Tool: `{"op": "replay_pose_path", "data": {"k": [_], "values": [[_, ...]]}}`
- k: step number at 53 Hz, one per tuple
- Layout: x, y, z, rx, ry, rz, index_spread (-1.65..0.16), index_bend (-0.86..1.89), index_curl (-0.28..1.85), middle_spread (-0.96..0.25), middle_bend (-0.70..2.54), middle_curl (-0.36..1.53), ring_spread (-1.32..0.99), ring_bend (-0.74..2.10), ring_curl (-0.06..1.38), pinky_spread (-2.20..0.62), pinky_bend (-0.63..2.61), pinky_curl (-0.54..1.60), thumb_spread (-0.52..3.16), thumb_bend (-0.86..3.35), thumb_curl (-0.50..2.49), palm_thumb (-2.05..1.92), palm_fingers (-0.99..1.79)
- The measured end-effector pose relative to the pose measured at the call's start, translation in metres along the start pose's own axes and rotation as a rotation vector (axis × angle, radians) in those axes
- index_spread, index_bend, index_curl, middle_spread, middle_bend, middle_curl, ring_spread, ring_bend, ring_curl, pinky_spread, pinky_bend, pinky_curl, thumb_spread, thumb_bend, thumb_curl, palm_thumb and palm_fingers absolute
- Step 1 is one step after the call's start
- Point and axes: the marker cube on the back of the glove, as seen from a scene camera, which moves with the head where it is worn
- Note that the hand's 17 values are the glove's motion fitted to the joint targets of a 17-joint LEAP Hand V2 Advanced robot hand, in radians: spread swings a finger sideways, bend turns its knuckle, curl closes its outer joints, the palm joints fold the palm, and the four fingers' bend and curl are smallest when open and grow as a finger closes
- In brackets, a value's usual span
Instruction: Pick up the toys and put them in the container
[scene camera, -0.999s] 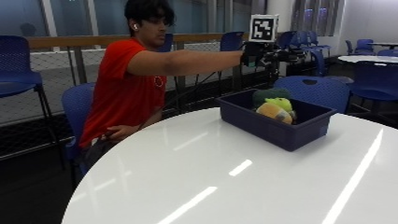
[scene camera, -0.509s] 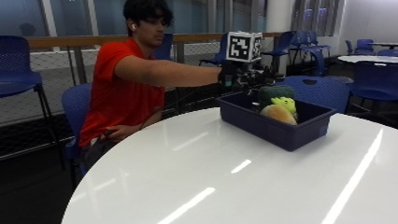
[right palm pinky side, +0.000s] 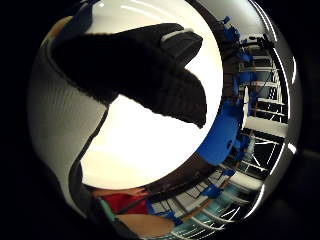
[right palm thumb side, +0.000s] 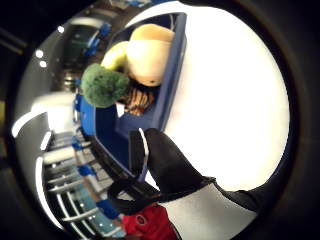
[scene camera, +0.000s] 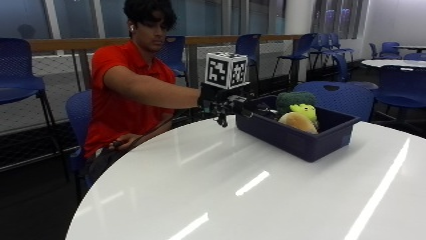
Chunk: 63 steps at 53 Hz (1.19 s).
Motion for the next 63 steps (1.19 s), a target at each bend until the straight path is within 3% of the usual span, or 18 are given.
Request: {"op": "replay_pose_path", "data": {"k": [30,63], "values": [[0.089,0.042,0.024,0.003,-0.055,0.107,-0.35,0.16,0.29,-0.01,0.11,0.18,0.07,0.14,0.15,0.14,1.33,0.34,1.08,-0.06,0.23,-0.07,-0.22],[0.094,0.058,0.012,0.019,-0.059,0.115,-0.35,0.16,0.29,-0.02,0.11,0.17,0.06,0.15,0.13,0.14,1.3,0.32,1.08,-0.06,0.22,-0.06,-0.2]]}}
